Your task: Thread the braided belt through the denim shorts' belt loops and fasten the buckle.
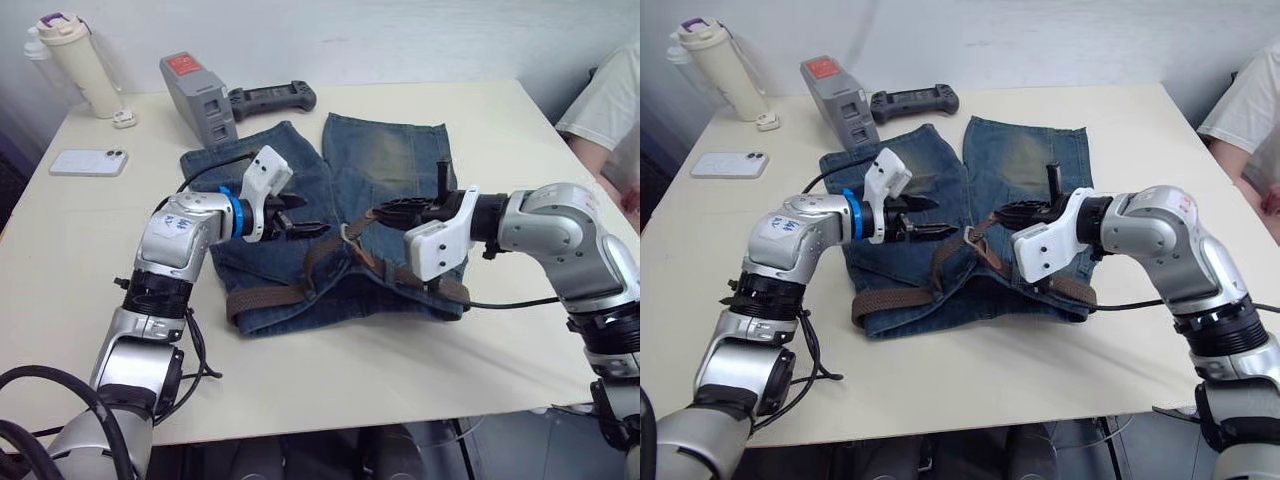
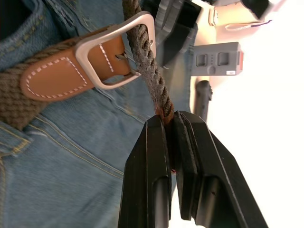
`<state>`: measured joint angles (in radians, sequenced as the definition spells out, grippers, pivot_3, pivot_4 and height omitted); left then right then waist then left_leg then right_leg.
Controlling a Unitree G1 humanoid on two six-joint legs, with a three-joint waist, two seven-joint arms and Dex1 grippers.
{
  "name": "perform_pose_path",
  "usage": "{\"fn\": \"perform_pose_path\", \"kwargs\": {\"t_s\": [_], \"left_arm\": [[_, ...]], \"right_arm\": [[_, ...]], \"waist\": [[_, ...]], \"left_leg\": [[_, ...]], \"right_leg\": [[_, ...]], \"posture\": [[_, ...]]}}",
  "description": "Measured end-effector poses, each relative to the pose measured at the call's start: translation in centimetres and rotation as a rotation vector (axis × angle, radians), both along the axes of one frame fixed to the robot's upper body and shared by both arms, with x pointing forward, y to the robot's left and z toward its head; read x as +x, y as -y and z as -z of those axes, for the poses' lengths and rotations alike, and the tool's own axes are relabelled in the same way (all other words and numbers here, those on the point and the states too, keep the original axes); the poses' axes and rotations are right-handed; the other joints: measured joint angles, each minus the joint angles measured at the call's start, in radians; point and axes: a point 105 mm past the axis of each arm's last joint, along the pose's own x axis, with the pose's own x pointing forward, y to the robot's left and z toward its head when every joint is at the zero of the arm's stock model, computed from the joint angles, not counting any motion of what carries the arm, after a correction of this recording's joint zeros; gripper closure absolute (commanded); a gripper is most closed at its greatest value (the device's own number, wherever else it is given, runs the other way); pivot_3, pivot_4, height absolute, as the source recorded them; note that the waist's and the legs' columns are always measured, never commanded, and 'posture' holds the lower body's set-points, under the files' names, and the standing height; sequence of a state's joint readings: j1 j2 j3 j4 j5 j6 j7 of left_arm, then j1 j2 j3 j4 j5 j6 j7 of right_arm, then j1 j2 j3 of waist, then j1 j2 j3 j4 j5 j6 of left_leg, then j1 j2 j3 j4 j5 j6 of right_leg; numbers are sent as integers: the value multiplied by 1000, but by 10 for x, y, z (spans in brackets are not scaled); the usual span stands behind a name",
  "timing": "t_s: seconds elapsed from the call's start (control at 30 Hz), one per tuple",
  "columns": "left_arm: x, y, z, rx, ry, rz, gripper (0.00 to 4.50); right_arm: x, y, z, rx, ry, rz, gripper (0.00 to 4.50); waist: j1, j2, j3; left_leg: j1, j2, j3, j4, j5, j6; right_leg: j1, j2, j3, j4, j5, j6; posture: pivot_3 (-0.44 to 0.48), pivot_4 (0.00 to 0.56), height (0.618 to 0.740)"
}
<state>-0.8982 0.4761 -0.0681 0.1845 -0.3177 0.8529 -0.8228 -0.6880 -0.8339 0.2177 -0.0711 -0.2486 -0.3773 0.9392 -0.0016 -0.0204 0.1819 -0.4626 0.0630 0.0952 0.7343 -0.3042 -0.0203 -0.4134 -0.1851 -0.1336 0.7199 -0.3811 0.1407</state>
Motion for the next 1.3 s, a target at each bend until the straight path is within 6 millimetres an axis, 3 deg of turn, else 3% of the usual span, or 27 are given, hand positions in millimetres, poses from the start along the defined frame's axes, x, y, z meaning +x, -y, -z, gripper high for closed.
{"fn": "perform_pose_path", "kwargs": {"t_s": [0.07,0.13,0.2,0.47,0.57,0.83,1.07,1.17,1.3], "left_arm": [[-3,-13,16,102,-11,-6,34],[-9,-29,47,264,-48,-4,34],[-13,-32,65,347,-60,22,34],[-20,-25,66,401,-25,109,34],[-19,-24,68,429,-1,123,869],[-18,-17,72,454,27,156,4459],[-14,-17,75,535,89,184,4459],[-11,-17,75,515,83,161,3386],[-7,-21,72,476,68,113,1616]], "right_arm": [[0,4,3,-14,-11,11,4500],[-1,6,0,-22,-1,10,4500],[-1,6,0,-21,0,5,4500],[-2,5,-4,-20,2,-4,4500],[-2,5,-4,-19,2,-4,4500],[0,5,-6,-12,-5,8,4500],[-1,4,-8,-3,-29,8,4500],[-1,3,-12,-3,-22,2,4500],[-1,3,-13,0,-25,8,4500]], "waist": [[0,0,0],[-3,0,0],[-1,0,0],[3,0,0],[3,0,0],[7,0,0],[8,1,-1],[10,2,-1],[9,2,-1]], "left_leg": [[0,0,0,0,0,0],[2,0,1,-1,0,0],[1,0,1,-1,0,0],[1,0,1,1,0,0],[1,0,1,1,0,0],[2,0,1,1,0,0],[5,0,1,2,0,0],[5,0,1,4,0,0],[4,0,1,3,0,0]], "right_leg": [[0,0,0,0,0,0],[0,0,1,0,0,0],[-1,0,1,0,0,0],[0,0,0,1,0,0],[0,0,0,1,0,0],[2,0,0,1,0,0],[4,0,1,3,0,0],[4,-1,1,4,0,0],[3,0,1,3,0,0]], "posture": [[0,150,664],[0,150,664],[0,150,664],[0,150,664],[0,150,664],[0,150,664],[0,150,664],[0,150,664],[0,150,664]]}}
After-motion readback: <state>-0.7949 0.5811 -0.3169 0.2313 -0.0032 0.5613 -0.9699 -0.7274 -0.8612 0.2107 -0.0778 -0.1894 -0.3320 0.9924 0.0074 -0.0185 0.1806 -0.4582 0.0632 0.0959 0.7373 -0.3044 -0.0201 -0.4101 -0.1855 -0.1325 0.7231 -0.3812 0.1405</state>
